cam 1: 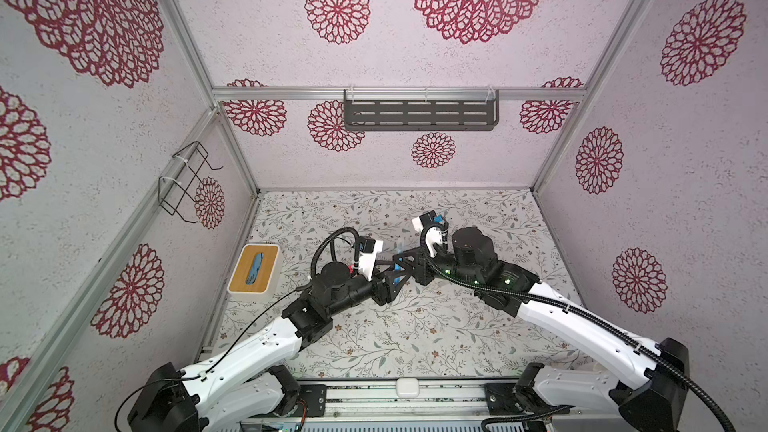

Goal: Insert the pens into the pen caps
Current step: 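Carry the marker away from the robot with the right gripper while the left draws back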

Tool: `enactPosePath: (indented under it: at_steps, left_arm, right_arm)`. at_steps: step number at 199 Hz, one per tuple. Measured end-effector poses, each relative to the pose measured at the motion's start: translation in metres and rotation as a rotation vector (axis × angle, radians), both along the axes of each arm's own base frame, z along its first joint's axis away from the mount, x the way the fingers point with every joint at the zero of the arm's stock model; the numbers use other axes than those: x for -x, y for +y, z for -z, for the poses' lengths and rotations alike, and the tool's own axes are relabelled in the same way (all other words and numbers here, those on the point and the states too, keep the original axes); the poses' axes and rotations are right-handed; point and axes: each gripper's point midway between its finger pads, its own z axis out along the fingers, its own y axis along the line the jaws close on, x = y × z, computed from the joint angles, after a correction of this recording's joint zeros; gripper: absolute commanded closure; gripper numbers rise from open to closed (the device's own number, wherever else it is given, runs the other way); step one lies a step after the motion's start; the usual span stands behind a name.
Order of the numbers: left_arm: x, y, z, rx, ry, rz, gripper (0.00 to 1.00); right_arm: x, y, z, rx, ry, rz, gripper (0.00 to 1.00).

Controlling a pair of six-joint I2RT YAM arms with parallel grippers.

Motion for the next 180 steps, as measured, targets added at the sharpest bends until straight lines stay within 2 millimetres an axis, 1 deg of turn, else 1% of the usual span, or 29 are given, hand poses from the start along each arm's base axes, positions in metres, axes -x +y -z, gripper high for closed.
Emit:
enactPosePath:
  at_steps: [11, 29, 52, 73, 84, 94, 95, 108, 128, 135, 157, 180]
  left_arm:
    - [-0.003, 0.005, 0.01, -0.039, 0.021, -0.036, 0.35]
    - [-0.007, 0.014, 0.028, -0.109, 0.053, -0.102, 0.35]
    - [-0.007, 0.026, 0.04, -0.17, 0.075, -0.164, 0.35]
    - [-0.006, 0.037, 0.045, -0.19, 0.084, -0.214, 0.36]
    - [-0.005, 0.042, 0.048, -0.199, 0.09, -0.234, 0.36]
    - [-0.004, 0.044, 0.052, -0.207, 0.097, -0.245, 0.36]
    - [-0.003, 0.045, 0.052, -0.208, 0.097, -0.246, 0.36]
    - [-0.001, 0.047, 0.056, -0.222, 0.106, -0.255, 0.36]
    - [0.001, 0.049, 0.056, -0.232, 0.105, -0.264, 0.36]
    - [0.001, 0.05, 0.056, -0.234, 0.103, -0.268, 0.36]
    - [0.002, 0.053, 0.054, -0.235, 0.099, -0.278, 0.36]
    - [0.001, 0.056, 0.052, -0.235, 0.093, -0.291, 0.36]
  right_arm:
    - [-0.012, -0.008, 0.003, 0.024, 0.008, 0.042, 0.91]
    - [-0.037, -0.028, 0.007, 0.078, 0.015, 0.133, 0.91]
    - [-0.071, -0.051, 0.017, 0.152, 0.04, 0.229, 0.89]
    - [-0.108, -0.068, 0.036, 0.247, 0.084, 0.305, 0.89]
    - [-0.129, -0.073, 0.053, 0.311, 0.116, 0.332, 0.9]
    - [-0.145, -0.076, 0.069, 0.36, 0.14, 0.349, 0.91]
    - [-0.148, -0.076, 0.074, 0.372, 0.148, 0.351, 0.91]
    - [-0.167, -0.078, 0.1, 0.447, 0.19, 0.362, 0.92]
    - [-0.193, -0.079, 0.135, 0.548, 0.242, 0.367, 0.93]
    - [-0.201, -0.078, 0.144, 0.575, 0.256, 0.367, 0.93]
    - [-0.225, -0.075, 0.167, 0.633, 0.285, 0.362, 0.94]
    - [-0.248, -0.07, 0.18, 0.677, 0.294, 0.358, 0.95]
